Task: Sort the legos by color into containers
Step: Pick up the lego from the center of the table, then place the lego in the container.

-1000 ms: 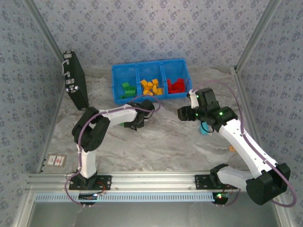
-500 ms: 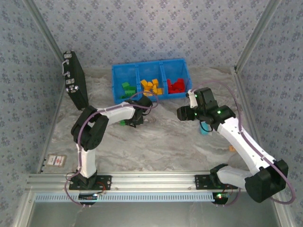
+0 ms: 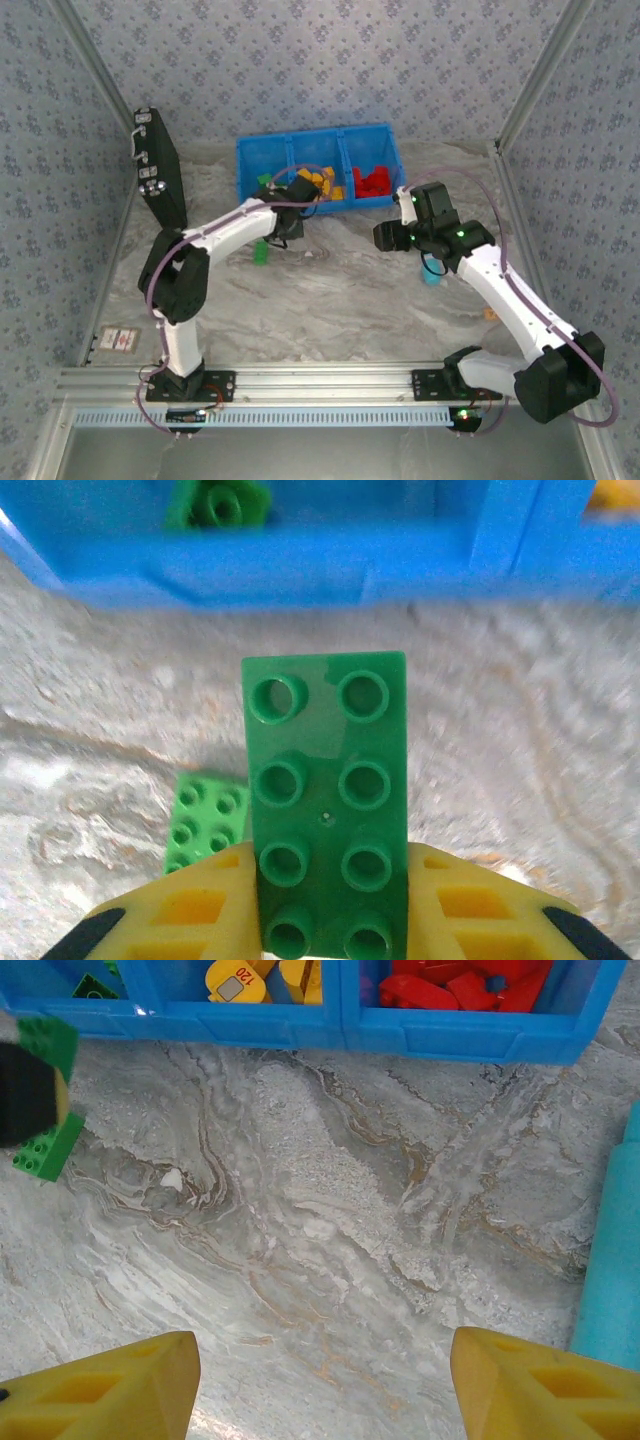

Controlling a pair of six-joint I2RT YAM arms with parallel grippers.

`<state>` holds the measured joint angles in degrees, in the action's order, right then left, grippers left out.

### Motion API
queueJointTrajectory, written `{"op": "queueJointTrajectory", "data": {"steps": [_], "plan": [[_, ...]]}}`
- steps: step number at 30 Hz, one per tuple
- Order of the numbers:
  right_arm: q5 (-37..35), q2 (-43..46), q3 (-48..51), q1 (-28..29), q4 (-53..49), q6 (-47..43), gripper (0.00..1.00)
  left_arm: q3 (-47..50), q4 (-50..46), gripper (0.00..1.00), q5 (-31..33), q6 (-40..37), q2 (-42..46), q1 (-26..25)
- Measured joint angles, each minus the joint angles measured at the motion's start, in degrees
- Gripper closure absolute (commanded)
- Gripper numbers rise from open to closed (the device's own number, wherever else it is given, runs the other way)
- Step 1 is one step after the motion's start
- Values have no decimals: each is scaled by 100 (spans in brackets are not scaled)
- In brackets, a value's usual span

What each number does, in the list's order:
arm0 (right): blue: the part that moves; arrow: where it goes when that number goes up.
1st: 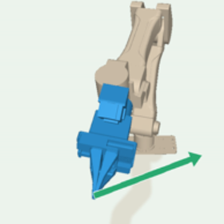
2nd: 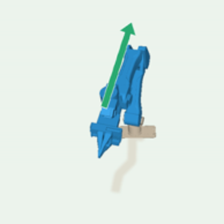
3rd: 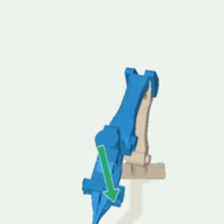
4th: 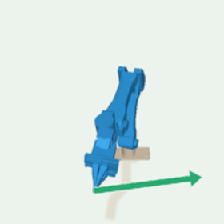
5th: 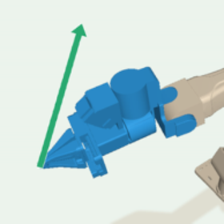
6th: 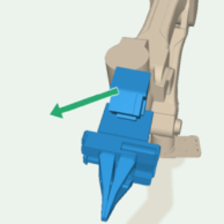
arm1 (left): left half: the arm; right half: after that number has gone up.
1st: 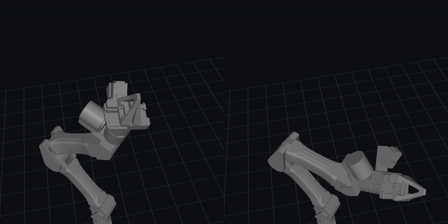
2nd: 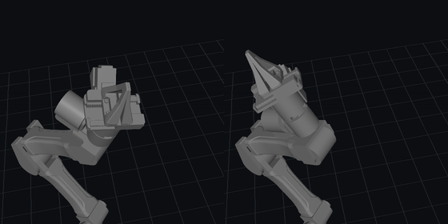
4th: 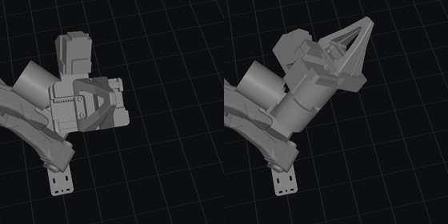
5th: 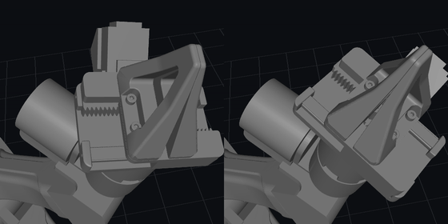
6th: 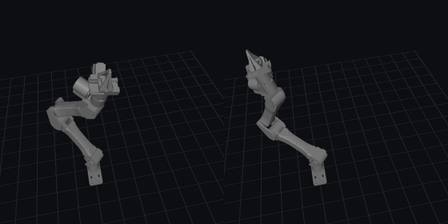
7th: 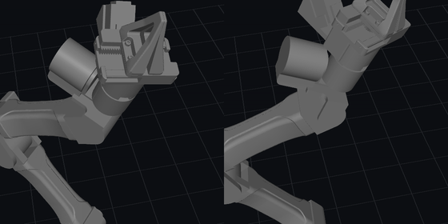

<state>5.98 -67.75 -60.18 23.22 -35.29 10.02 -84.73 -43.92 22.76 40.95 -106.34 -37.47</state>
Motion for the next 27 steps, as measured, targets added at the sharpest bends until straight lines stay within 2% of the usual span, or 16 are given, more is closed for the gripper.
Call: {"op": "queueJointTrajectory", "data": {"steps": [6,12,21,27], "plan": [[96,-42,109,-87,107,-24,31,-584,175,72,-9,-149,22,623],[197,-46,118,-114,125,-42,31,-1615,358,72,-118,-350,-846,1093],[284,-68,144,-199,122,-39,30,-3257,223,71,-640,-481,-2688,1440],[295,-232,144,-321,127,-42,30,-3705,33,62,-822,-551,-2970,1497]]}}
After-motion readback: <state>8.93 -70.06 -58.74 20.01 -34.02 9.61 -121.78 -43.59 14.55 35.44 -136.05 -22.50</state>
